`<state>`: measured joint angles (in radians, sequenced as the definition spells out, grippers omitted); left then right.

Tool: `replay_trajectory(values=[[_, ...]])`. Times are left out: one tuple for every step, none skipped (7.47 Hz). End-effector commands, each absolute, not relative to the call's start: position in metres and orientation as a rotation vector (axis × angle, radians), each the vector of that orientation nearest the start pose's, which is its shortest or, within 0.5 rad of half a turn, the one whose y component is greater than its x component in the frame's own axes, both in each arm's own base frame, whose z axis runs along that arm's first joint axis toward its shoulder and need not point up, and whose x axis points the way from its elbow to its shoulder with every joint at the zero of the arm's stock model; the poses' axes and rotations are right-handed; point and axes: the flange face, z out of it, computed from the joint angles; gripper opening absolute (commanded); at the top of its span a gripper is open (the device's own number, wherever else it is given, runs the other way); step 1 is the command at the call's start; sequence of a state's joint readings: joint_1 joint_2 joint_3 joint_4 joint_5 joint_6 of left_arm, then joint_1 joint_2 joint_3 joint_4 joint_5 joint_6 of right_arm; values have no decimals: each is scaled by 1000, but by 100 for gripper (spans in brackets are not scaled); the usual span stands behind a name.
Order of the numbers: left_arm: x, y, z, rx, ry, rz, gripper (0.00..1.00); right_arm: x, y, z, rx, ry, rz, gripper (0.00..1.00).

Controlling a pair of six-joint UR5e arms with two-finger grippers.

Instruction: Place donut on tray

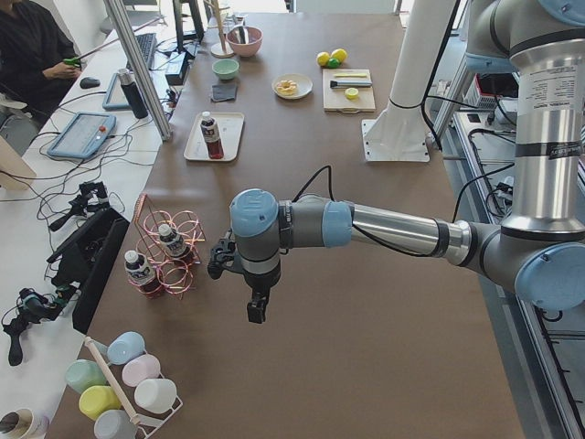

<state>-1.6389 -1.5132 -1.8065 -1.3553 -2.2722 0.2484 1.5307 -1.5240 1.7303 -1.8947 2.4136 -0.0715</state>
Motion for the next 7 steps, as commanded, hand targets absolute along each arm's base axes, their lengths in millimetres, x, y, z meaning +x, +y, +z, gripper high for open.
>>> replay_trajectory(values=[[-100, -451, 596, 76, 698, 159, 98, 39, -497, 581, -89, -858, -58, 100], [-101, -453, 596, 77, 698, 160, 98, 40, -495, 585, -96, -843, -58, 100], [-101, -454, 595, 79, 698, 160, 98, 41, -493, 587, -97, -837, -60, 100], [-101, -453, 596, 78, 698, 160, 98, 41, -495, 585, -66, -836, -79, 100], [-100, -452, 597, 75, 699, 159, 98, 42, -491, 592, -27, -826, -96, 100], [-101, -452, 597, 74, 697, 159, 98, 43, -484, 601, 16, -820, -117, 100], [-101, -452, 597, 74, 697, 159, 98, 43, -480, 613, 33, -812, -123, 100]])
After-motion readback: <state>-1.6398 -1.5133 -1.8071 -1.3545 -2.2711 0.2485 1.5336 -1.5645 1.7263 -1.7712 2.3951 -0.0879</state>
